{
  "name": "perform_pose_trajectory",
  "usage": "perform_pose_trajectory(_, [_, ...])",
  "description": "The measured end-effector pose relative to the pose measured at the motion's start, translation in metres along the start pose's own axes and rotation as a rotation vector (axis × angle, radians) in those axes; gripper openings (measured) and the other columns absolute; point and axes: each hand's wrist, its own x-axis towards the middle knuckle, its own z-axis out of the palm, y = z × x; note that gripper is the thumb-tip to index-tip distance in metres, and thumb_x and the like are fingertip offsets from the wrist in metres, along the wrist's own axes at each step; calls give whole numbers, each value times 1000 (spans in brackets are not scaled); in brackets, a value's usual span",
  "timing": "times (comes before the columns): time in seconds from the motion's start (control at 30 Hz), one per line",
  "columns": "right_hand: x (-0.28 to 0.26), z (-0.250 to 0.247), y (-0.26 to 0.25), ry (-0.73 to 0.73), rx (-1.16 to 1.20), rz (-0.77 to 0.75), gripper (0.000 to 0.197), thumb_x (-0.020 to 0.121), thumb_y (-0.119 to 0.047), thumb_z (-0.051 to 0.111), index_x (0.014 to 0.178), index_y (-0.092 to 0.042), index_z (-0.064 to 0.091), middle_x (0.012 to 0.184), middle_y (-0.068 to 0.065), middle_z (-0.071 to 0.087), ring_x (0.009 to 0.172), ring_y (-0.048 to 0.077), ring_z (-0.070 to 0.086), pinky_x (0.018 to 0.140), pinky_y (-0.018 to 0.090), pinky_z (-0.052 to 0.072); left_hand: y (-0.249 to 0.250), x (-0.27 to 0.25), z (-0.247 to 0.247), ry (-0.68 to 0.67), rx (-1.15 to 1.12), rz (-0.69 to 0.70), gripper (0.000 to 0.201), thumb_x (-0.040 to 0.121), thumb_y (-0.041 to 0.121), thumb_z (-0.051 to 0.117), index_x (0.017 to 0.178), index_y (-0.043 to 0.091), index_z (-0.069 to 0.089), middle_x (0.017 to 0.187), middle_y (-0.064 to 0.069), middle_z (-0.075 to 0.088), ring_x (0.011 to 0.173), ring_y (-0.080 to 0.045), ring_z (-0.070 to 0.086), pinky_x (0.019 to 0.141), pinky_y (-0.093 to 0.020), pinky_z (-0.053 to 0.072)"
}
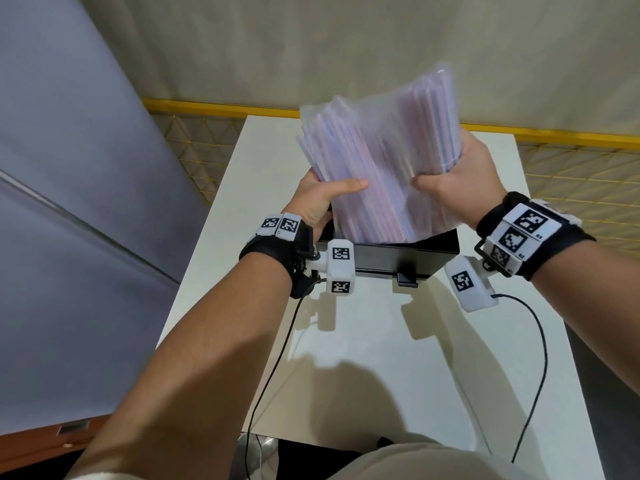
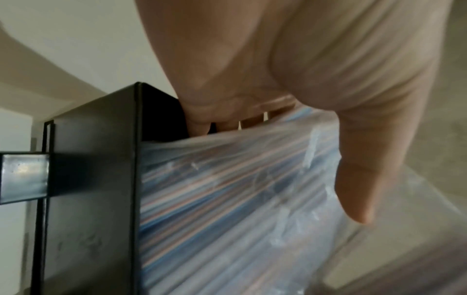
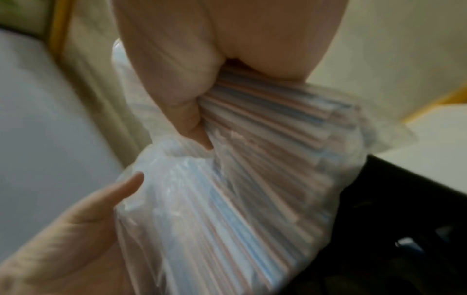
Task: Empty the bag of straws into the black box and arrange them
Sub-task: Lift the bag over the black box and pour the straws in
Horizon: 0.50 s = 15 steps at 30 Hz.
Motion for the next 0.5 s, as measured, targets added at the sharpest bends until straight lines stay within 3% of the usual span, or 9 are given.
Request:
perform_pose_trajectory(0.1, [-2,2,-2,-26,-24,-13,56,69,-10,78,120,-20,57,104,0,64,96,22,62,77,32,53,0,-1,1,67,-19,3,53,71,-7,85,119,4,68,118,-18,76,108,-33,74,99,-50,57])
perform_pose_trajectory(0.2, [-6,5,-5,-63,-20,-54,64,66,-19,81,123,-21,53,109,-2,62,100,20,60,81,34,52,-2,2,1,135,-18,-5,57,67,-9,88,120,-5,67,112,-22,76,101,-36,76,92,-52,61])
perform_pose_trajectory(0.33, [-7,15,-10,-208,-39,27,86,63,-31,94,127,-12,39,120,2,57,109,21,58,88,40,51,0,1,7,133,42,24,32,72,-10,85,98,4,74,99,-16,80,90,-30,79,84,-47,63])
perform_pose_trajectory(0.4, [-8,21,-9,-200,-96,30,86,61,-35,94,122,-12,37,118,3,57,105,23,59,81,37,52,0,1,10,140,63,44,32,72,-10,86,95,8,73,96,-11,80,88,-26,79,82,-44,63])
perform_pose_trajectory(0.5, [-10,22,-9,-117,-145,22,72,66,-26,88,119,-17,40,106,3,59,92,24,60,61,23,43,-2,2,8,98,113,68,45,66,-4,91,106,7,73,108,-14,79,100,-28,77,94,-47,60])
